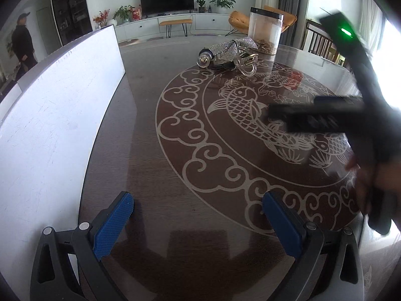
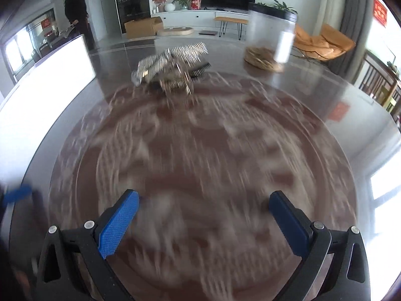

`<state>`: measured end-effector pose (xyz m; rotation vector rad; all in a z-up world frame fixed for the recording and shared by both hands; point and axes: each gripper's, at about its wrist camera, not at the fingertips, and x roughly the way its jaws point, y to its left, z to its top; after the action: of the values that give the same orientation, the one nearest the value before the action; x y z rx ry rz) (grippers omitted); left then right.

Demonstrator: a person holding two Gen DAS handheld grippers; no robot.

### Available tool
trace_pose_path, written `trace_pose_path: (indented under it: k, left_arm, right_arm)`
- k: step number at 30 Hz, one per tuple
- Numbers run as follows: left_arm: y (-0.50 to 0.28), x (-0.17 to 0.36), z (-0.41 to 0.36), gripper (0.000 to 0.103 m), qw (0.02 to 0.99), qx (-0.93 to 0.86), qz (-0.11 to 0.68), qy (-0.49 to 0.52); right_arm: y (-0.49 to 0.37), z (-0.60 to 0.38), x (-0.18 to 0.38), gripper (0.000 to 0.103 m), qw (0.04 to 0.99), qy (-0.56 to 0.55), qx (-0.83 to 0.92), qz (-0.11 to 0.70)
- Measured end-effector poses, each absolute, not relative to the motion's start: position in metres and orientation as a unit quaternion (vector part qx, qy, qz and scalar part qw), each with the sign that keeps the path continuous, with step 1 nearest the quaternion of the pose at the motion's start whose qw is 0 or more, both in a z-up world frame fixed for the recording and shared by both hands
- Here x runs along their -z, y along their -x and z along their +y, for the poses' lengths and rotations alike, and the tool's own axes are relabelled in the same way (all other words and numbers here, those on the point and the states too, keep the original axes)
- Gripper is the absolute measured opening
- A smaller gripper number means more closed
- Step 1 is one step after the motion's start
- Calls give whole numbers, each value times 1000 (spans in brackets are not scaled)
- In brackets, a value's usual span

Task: Organize objects
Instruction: 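Move both grippers back over the table toward the rhinestone bow clip, then grasp the rhinestone bow hair clip with the right gripper and lift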

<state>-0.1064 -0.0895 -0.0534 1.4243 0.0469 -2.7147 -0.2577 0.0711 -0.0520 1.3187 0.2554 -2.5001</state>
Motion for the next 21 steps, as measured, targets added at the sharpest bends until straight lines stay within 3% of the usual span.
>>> trace_pose_path:
  k: [13,14,16,17,18,21]
  left_arm:
    - [106,53,-89,103,38,885,15,-464]
    - [106,53,-89,103,38,885,15,-464]
    - [106,53,-89,103,38,885,15,-464]
    - [106,53,-89,103,38,885,15,-464]
    - [106,53,-90,103,38,885,15,-464]
    - [108,53,-89,103,38,885,15,-464]
  right_arm:
    - [346,21,49,103,138,-450,877,96]
    - [348,17,47,99,135,-443,880,103]
    - [346,12,42,55,162,-421,887,101]
    - [344,11,42,51,164,-421,887,102]
    - [341,13,41,38,172,-420,886,93]
    - [327,26,40,36,163,-422,888,84]
